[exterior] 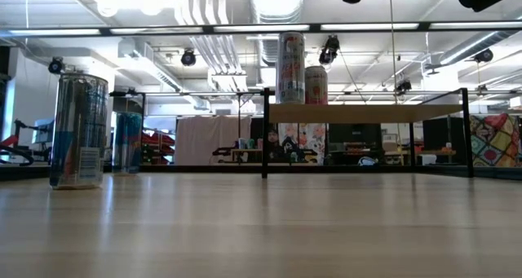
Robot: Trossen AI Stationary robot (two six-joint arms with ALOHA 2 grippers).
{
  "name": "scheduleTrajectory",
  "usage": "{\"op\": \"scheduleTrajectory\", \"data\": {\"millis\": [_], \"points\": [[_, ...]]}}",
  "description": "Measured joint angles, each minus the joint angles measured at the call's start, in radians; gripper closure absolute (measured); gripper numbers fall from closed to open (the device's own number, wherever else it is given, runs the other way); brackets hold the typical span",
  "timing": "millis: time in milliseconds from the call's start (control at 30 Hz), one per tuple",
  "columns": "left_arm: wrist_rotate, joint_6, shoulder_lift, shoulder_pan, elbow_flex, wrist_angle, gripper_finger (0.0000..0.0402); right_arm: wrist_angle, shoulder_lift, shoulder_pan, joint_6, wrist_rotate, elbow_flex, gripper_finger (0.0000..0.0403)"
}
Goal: Place canned beverage on shelf
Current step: Put the top pink and white soda can aligned with the other pink soda can on the shelf
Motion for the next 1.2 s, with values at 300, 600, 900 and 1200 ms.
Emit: {"op": "scheduleTrajectory", "data": {"millis": [300, 600, 900, 1200], "points": [[-0.102, 0.163, 0.007, -0.002, 0.153, -0.551, 0.0164, -0.244, -0.019, -0.008, 0.067, 0.060, 0.001, 0.0056], [-0.193, 0.199, 0.006, -0.029, 0.018, -0.746, 0.0155, -0.635, -0.150, -0.015, 0.168, 0.104, 0.001, 0.0063], [-0.212, 0.087, 0.007, -0.091, -0.387, -0.275, 0.0155, -0.677, -0.212, -0.014, 0.164, 0.079, 0.001, 0.0074], [-0.336, 0.162, 0.017, -0.112, -0.583, -0.124, 0.0151, -0.680, -0.186, -0.011, 0.179, 0.026, 0.001, 0.0074]]}}
